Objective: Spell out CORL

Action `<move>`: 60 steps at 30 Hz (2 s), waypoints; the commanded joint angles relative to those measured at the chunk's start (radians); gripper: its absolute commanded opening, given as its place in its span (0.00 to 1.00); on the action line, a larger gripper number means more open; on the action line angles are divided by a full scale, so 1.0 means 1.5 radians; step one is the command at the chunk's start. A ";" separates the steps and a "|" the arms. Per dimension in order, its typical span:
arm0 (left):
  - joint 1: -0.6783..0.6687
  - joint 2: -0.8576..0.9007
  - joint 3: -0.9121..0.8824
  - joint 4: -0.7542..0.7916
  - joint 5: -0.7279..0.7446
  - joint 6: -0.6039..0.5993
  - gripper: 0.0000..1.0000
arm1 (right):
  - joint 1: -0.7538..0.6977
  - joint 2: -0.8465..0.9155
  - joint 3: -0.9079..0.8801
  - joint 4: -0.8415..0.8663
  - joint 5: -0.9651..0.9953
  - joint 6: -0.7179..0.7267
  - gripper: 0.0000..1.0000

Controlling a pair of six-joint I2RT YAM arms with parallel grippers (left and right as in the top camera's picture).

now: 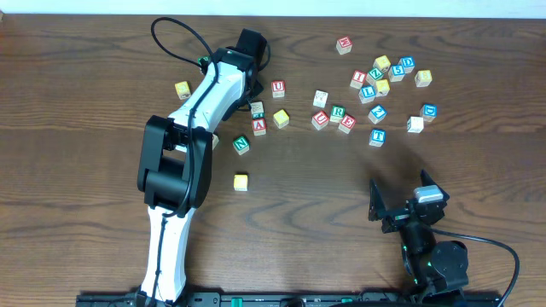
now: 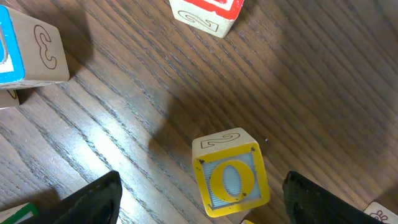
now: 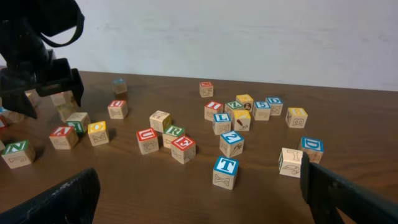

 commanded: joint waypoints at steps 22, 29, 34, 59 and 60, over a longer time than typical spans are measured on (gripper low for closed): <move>0.005 0.004 -0.023 -0.001 -0.024 -0.009 0.56 | -0.005 -0.004 -0.001 -0.003 -0.003 -0.007 0.99; 0.005 0.004 -0.023 -0.001 -0.026 -0.008 0.56 | -0.005 -0.004 -0.001 -0.003 -0.003 -0.007 0.99; 0.005 0.004 -0.023 -0.001 -0.038 0.005 0.58 | -0.005 -0.004 -0.001 -0.003 -0.003 -0.007 0.99; 0.006 0.018 -0.023 0.018 -0.043 0.029 0.58 | -0.005 -0.004 -0.001 -0.003 -0.003 -0.007 0.99; 0.006 0.018 -0.023 0.019 -0.044 0.029 0.58 | -0.005 -0.004 -0.001 -0.003 -0.003 -0.007 0.99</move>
